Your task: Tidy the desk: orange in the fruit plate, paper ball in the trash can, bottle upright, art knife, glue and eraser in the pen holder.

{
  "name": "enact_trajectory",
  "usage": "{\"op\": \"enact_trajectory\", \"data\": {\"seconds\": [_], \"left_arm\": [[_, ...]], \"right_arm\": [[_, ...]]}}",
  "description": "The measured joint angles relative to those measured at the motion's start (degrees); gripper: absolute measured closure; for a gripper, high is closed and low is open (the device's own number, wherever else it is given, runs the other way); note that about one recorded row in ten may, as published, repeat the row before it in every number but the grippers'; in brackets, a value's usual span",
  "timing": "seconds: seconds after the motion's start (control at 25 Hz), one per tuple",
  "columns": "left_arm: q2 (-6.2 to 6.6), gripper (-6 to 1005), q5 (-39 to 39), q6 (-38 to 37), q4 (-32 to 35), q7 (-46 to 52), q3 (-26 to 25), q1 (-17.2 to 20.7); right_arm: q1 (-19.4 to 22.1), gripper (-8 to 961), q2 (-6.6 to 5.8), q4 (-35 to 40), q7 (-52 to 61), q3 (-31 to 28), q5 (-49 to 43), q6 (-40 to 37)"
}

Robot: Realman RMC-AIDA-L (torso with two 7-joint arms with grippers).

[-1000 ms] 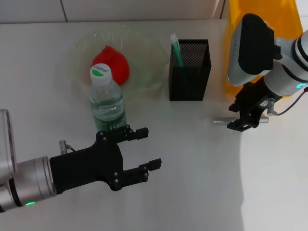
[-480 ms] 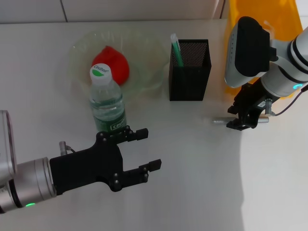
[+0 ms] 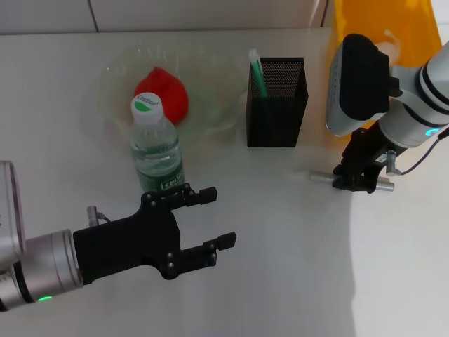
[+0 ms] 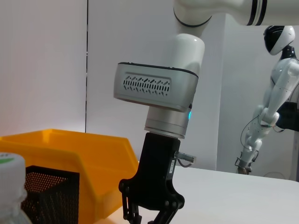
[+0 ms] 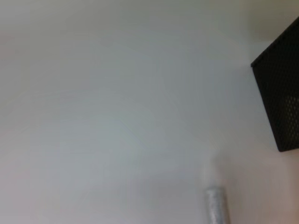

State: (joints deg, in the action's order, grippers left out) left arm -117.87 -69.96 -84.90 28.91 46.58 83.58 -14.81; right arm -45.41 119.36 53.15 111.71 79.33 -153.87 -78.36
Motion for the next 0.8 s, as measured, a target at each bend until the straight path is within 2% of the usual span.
{"op": "enact_trajectory", "data": {"seconds": [0.2, 0.32, 0.48, 0.6, 0.68, 0.8], "left_arm": [[0.00, 300, 0.00, 0.00, 0.02, 0.00, 0.00, -0.02], [0.00, 300, 0.00, 0.00, 0.06, -0.04, 0.00, -0.04], [0.04, 300, 0.00, -0.01, 0.14, -0.07, 0.00, -0.11], [0.07, 300, 0.00, -0.21, 0.49, -0.12, 0.00, -0.02], [0.11, 300, 0.00, -0.31, 0.55, -0.17, 0.00, -0.03], [0.13, 300, 0.00, -0.35, 0.21, -0.40, 0.00, -0.24]], "right_arm": [[-0.13, 698, 0.00, 0.39, 0.27, 0.23, -0.01, -0.40], [-0.16, 818, 0.00, 0.50, 0.51, 0.26, 0.02, -0.74], [-0.16, 818, 0.01, 2.42, 0.86, -0.46, 1.17, -3.51], [1.07, 819, -0.06, 10.12, 2.03, -3.45, 5.01, -9.80], [2.28, 819, -0.12, 17.62, 3.49, -8.37, 8.14, -14.02], [4.30, 819, -0.16, 27.38, 4.63, -16.44, 14.07, -15.85]]}}
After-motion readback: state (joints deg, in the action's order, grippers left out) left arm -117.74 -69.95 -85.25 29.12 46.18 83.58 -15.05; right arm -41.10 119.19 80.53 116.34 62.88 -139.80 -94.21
